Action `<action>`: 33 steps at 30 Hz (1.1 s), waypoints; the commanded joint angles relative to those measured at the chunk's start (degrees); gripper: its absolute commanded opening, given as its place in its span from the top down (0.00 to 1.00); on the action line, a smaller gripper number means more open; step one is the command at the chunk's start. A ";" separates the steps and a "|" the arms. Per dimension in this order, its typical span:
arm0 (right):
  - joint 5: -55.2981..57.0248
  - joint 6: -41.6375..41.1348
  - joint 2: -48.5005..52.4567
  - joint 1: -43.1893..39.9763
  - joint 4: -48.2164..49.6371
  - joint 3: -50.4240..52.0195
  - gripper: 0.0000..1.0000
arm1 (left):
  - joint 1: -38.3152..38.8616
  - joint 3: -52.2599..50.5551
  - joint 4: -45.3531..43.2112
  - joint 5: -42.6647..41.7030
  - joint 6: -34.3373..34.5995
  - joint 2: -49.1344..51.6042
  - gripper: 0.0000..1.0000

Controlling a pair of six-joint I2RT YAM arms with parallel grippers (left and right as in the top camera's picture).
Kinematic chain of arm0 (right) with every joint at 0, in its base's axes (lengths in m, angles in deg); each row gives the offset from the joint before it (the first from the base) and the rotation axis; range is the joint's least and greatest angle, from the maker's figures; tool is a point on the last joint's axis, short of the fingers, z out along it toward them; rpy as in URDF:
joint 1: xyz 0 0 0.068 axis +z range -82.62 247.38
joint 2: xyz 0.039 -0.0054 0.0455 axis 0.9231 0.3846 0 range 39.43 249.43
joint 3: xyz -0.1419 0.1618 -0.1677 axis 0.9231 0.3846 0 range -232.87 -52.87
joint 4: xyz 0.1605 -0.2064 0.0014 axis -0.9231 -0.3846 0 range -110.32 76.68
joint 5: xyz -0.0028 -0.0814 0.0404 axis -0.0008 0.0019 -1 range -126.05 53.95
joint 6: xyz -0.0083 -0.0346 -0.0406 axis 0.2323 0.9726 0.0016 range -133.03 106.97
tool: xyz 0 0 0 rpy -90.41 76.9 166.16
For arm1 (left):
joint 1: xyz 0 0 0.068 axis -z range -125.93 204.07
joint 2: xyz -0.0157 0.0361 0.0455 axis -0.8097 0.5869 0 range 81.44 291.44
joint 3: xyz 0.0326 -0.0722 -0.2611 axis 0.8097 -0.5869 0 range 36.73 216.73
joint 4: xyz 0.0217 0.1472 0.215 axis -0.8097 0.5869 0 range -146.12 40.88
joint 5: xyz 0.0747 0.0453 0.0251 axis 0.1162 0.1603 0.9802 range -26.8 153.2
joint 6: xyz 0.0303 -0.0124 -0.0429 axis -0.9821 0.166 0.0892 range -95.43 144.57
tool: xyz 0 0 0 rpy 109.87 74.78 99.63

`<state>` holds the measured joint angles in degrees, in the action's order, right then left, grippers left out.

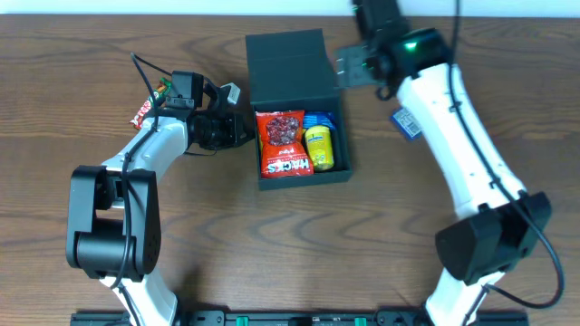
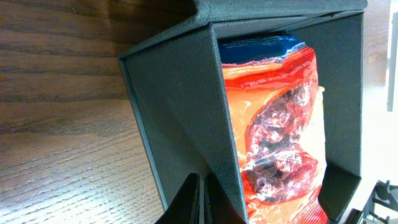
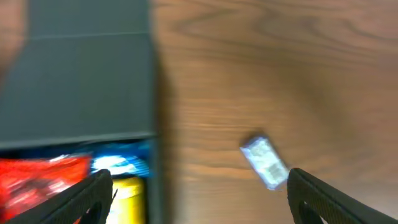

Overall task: Pack container
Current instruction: 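Move the right gripper to the small blue pack, then grasp the small blue pack with the right gripper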

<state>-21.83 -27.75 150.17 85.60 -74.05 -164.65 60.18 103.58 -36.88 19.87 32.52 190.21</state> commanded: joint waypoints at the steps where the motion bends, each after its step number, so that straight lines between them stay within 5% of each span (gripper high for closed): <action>1: 1.55 -5.40 0.94 -4.92 -0.44 3.52 0.11 | 0.24 -0.48 -0.04 -1.07 0.46 0.68 0.94; 12: -9.14 -35.50 0.94 -16.02 4.87 20.70 0.20 | 0.24 -0.48 -0.04 -1.07 0.48 0.68 0.94; 33: -13.20 -41.18 7.56 -17.57 13.66 24.61 0.22 | 0.24 -0.48 0.33 -1.09 0.46 0.68 0.94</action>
<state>-35.25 -67.72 156.72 69.01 -61.22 -140.31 60.18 103.58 -36.77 19.85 32.52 190.21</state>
